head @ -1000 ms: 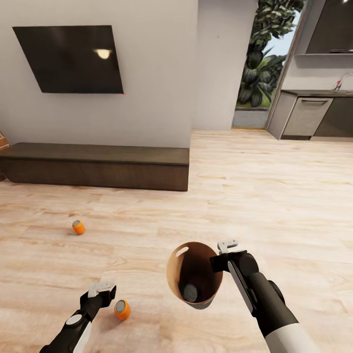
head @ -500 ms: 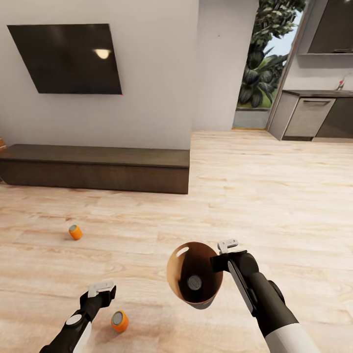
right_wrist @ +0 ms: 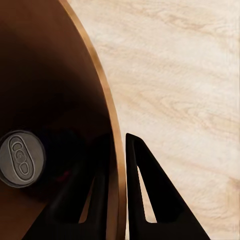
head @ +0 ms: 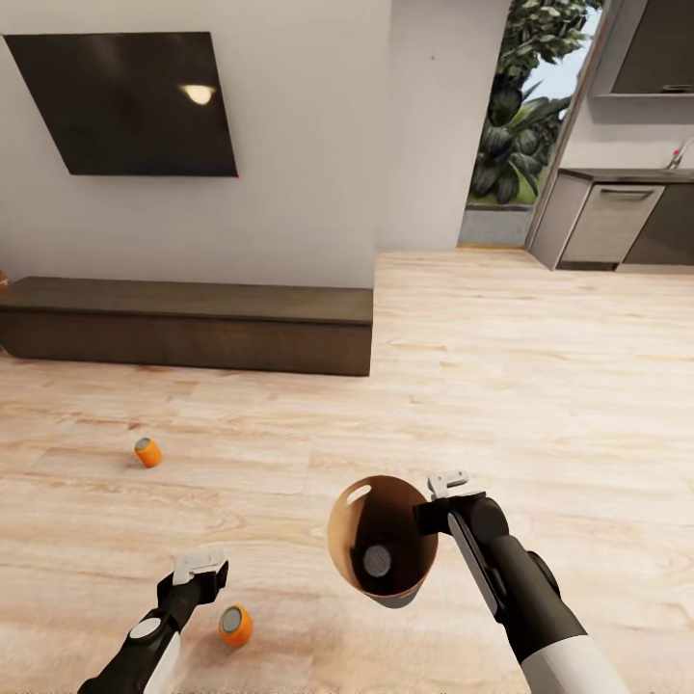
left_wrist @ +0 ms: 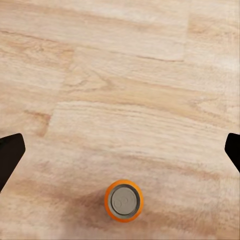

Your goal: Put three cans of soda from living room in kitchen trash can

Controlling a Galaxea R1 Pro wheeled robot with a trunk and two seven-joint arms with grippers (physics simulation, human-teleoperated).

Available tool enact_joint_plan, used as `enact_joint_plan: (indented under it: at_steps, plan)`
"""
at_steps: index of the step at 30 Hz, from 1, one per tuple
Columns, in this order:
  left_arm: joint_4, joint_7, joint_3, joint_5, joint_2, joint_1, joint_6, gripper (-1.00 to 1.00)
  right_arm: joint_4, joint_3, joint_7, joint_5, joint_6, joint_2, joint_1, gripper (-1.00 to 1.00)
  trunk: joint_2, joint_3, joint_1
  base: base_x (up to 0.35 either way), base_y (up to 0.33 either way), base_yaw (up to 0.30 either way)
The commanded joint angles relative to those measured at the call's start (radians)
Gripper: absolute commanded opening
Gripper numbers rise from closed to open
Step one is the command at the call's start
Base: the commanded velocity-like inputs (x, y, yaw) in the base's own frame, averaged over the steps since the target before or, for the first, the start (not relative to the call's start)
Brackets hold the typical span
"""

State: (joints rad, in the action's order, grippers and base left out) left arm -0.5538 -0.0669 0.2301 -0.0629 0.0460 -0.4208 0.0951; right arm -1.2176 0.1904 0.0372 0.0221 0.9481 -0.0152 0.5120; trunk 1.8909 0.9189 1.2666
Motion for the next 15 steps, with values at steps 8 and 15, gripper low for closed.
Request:
enact_joint_plan:
  at_steps: [8, 15]
  plan:
    - [0.0, 0.0, 0.0, 0.0, 0.0, 0.0, 0.0, 1.0, 0.0, 0.0, 0.004, -0.013, 0.001, 0.0, 0.0, -1.0, 0.056, 0.038, 0.031, 0.0, 0.0, 0.0]
    - [0.0, 0.0, 0.0, 0.0, 0.0, -0.001, 0.0, 1.0, 0.0, -0.005, 0.006, -0.014, 0.001, 0.0, 0.0, -1.0, 0.077, 0.059, 0.042, 0.0, 0.0, 0.0]
